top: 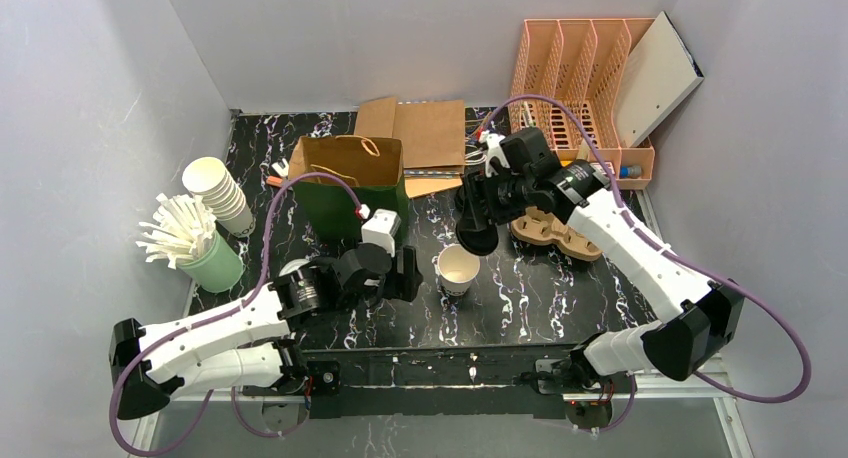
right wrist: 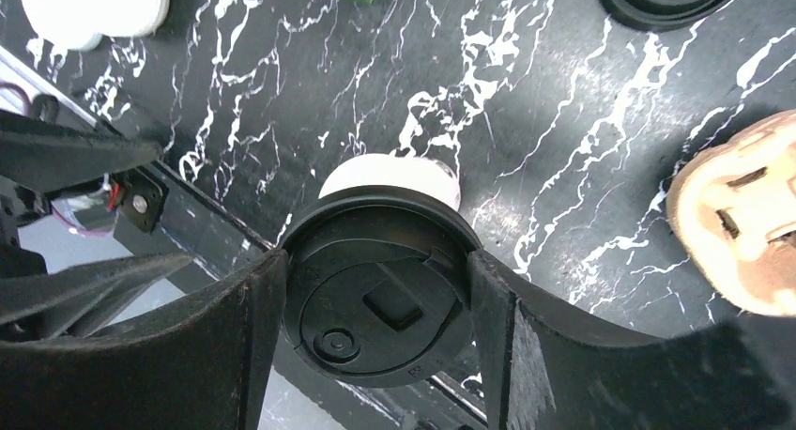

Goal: Pack the takeout coffee
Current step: Close the cup lid on the coffee cup.

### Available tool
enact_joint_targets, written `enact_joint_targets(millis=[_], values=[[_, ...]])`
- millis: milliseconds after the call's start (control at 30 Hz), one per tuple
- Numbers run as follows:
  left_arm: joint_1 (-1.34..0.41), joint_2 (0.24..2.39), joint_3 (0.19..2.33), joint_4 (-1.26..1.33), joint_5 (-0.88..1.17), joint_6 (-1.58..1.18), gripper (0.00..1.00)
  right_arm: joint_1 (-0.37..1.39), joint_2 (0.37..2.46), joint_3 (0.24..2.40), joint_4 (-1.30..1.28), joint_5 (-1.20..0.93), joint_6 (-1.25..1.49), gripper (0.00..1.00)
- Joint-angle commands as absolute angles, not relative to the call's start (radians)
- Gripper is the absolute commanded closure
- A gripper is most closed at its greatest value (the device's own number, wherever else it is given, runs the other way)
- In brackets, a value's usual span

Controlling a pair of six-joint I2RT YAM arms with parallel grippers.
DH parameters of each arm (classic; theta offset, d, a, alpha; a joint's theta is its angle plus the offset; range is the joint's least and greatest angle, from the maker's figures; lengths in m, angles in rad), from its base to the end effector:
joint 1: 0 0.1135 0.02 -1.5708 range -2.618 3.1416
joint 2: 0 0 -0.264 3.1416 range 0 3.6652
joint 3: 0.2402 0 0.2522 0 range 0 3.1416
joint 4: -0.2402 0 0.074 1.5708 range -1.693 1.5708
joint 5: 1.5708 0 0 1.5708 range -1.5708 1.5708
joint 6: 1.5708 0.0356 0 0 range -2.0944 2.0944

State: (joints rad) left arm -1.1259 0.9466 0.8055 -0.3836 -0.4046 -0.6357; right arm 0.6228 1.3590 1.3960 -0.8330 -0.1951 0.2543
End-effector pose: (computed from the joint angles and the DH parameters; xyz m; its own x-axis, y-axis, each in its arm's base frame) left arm 0.1026 -0.1827 0.2992 -0.5791 -0.0536 -0.8135 0.4217 0.8343 -0.3552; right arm 0.2261 0.1708 0.3628 -0.7334 -0.2228 -0.6422 -0.5144 0.7995 0.3101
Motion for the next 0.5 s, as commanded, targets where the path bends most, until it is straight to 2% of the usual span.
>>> enact_joint_targets(millis=[0,333,467], values=[[-1.129,0.895,0.760,-0.281,-0.467,-0.742,0.31,0.680,1.338,1.369,-0.832,-0.162,0.236,0.40],[-1.129,0.889,0.697,-0.207,-0.485,-0.795,0.38,0.852,1.383,1.337,-0.807,0.021,0.263,0.41],[-1.129,0.890,0.699,-0.234,-0.517,-0.808,0.44,0.903,1.418,1.343,-0.818,0.101,0.264,0.41]])
